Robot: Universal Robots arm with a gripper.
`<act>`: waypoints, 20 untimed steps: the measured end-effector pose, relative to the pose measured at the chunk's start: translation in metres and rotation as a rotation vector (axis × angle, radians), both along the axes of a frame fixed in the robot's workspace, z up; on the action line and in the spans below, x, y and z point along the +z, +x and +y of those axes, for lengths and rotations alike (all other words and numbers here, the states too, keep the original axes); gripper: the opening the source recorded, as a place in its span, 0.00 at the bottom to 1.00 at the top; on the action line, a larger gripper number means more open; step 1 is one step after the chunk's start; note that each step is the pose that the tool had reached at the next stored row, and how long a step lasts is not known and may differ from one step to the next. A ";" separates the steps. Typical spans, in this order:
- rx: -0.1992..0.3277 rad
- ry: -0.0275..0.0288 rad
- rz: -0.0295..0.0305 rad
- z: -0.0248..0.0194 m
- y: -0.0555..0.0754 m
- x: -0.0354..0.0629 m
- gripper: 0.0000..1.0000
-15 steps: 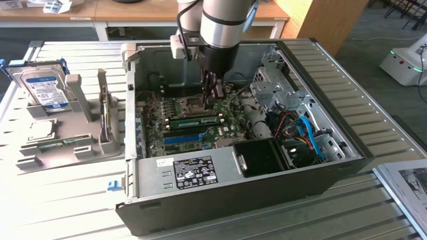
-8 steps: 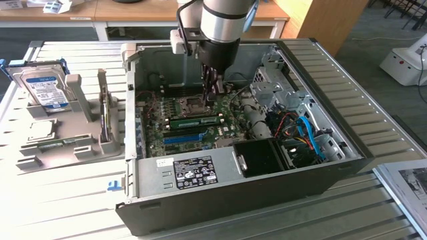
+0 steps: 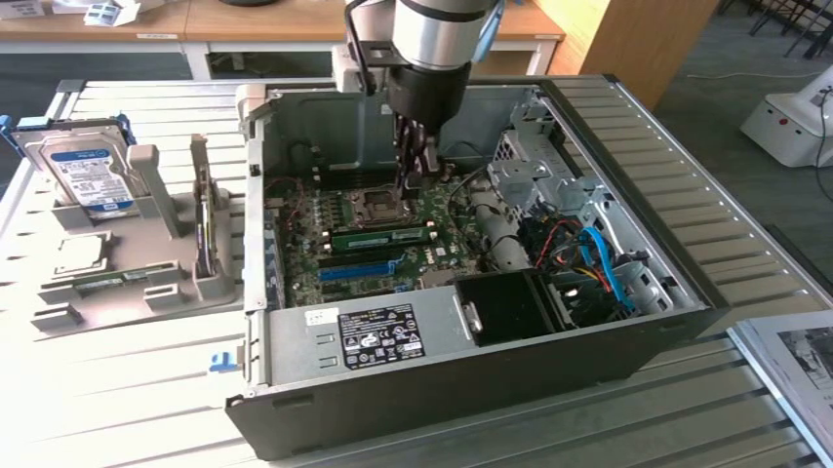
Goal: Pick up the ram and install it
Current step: 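Insert the ram into the slot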
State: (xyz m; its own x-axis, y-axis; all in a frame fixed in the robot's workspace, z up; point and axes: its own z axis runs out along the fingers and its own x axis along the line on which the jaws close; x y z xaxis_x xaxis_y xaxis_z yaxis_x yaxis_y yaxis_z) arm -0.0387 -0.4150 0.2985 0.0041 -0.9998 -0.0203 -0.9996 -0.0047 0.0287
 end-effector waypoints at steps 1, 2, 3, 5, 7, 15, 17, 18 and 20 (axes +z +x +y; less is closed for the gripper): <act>0.000 0.0000 0.0000 0.0000 0.000 0.0017 0.25; 0.000 0.0000 0.0000 0.0000 0.000 0.0034 0.25; 0.000 -0.0001 0.0001 0.0000 0.000 0.0048 0.25; 0.000 0.0001 0.0000 0.0000 0.000 0.0074 0.25; 0.000 0.0000 0.0000 0.0000 0.000 0.0101 0.25; 0.000 0.0000 0.0000 0.0000 0.000 0.0204 0.25; 0.000 0.0000 0.0001 0.0000 0.000 0.0233 0.25; 0.000 0.0000 0.0000 0.0000 0.000 0.0247 0.25; 0.000 0.0000 0.0000 0.0000 0.000 0.0278 0.25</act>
State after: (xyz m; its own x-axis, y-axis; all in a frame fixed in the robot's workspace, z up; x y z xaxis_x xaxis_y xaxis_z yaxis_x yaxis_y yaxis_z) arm -0.0387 -0.4150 0.3263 0.0041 -0.9998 -0.0203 -0.9996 -0.0047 0.0287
